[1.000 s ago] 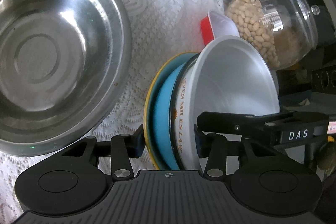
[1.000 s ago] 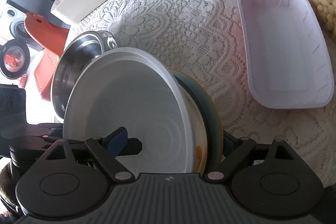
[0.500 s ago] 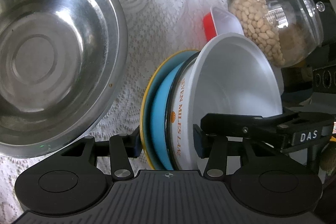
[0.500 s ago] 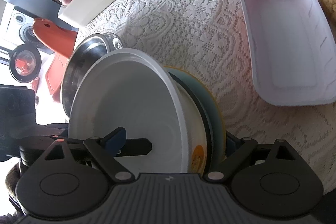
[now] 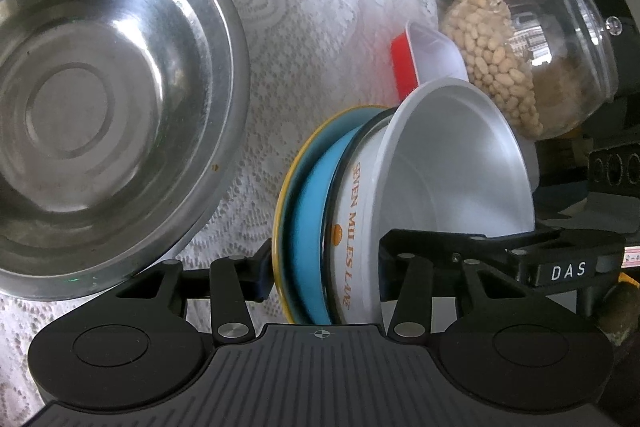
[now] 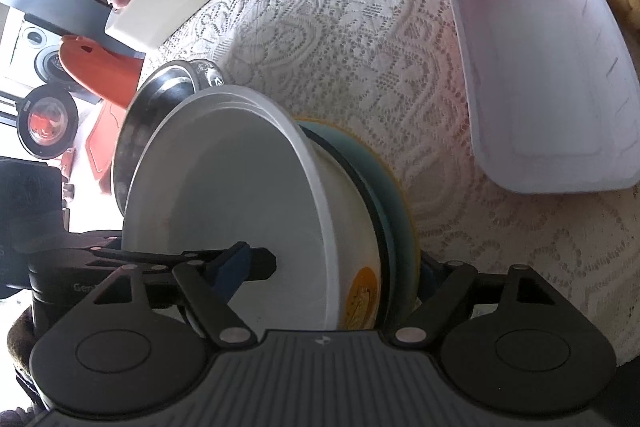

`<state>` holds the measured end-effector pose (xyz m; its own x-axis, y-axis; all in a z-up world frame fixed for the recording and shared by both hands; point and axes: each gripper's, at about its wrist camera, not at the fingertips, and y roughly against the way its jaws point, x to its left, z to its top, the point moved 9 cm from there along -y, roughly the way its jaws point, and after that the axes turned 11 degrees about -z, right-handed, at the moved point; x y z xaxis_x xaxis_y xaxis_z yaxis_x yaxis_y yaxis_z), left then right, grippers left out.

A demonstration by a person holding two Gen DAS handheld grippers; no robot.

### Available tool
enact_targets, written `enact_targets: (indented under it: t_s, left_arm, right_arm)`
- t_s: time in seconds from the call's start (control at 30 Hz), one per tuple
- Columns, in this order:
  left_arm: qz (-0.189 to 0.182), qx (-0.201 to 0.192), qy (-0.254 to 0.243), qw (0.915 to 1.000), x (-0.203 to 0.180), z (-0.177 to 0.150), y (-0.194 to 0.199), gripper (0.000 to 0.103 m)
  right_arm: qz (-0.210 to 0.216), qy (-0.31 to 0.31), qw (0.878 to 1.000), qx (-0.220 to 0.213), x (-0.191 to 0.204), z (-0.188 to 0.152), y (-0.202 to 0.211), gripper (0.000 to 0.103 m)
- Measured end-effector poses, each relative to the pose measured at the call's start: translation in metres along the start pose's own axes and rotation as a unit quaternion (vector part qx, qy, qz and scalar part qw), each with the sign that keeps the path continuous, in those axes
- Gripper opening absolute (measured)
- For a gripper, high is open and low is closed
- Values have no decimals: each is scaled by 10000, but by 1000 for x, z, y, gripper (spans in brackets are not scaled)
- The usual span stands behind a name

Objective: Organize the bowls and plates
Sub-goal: 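Hold the bowl stack rims with the left tool while the right tool holds them too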

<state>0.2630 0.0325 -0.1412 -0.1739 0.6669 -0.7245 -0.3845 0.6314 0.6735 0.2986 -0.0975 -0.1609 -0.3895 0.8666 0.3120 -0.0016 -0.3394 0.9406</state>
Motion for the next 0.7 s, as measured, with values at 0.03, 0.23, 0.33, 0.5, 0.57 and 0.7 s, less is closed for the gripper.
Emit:
enact_targets:
  t_s: [0.03, 0.23, 0.33, 0.5, 0.57, 0.7]
  left_arm:
    - [12, -4, -3, 10000, 0, 0, 0, 49]
    - [219, -1, -96, 9997, -3, 0, -3, 48]
    - [205, 10, -64, 9998, -2, 0, -3, 48]
    - [230, 15, -57, 9997, 0, 0, -2, 50]
    - [240, 7, -62, 9997, -1, 0, -1, 50]
    - [236, -26, -36, 9997, 0, 1, 1, 50]
  right_arm:
    - [14, 20, 10000, 12, 0, 0, 0, 83]
    - [-93, 81, 9999, 47, 3, -1, 0, 85]
    - [-126, 129, 9998, 77, 4, -1, 0, 85]
    - [-204, 180, 9996, 95, 7, -1, 1, 83]
    - [-219, 200, 9995, 121, 8, -1, 2, 83]
    - [-233, 194, 9994, 188, 11, 1, 2, 82]
